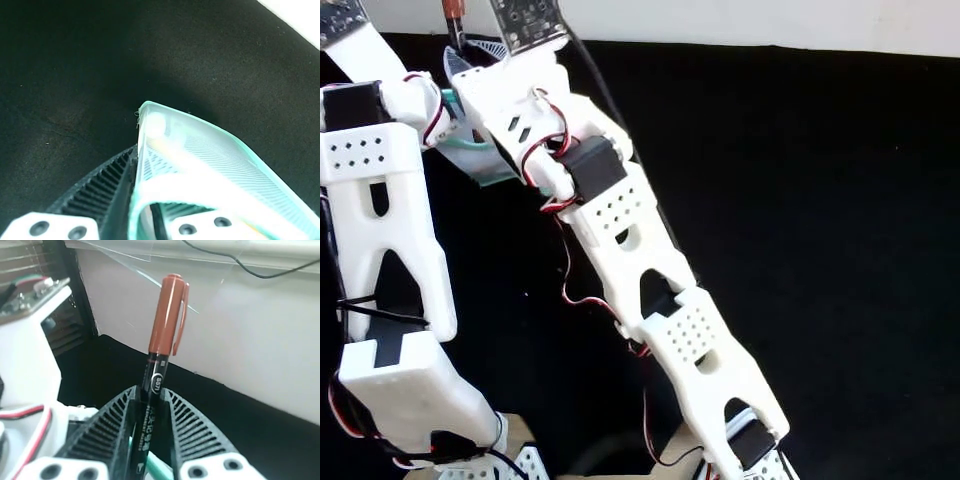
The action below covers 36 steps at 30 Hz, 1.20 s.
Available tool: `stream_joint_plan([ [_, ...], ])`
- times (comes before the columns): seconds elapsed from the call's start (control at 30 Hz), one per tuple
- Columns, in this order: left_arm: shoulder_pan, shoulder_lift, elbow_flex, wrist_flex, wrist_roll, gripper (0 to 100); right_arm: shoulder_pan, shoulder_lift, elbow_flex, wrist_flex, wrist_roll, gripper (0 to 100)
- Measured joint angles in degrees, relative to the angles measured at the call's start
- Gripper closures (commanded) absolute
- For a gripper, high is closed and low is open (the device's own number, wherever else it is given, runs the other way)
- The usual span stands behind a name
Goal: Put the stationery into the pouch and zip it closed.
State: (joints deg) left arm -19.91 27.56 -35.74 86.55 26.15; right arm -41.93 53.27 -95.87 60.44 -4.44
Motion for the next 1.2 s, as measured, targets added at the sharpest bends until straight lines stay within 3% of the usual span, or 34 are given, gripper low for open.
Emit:
stream_joint_plan([
  [0.83,0.0,0.3,0.0,0.0,0.1,99,-0.2,0.8,-0.2,-7.5,11.1,99.1],
  [1.2,0.0,0.3,0.0,0.0,0.1,99,-0.2,1.1,-0.2,-4.3,8.8,99.1],
])
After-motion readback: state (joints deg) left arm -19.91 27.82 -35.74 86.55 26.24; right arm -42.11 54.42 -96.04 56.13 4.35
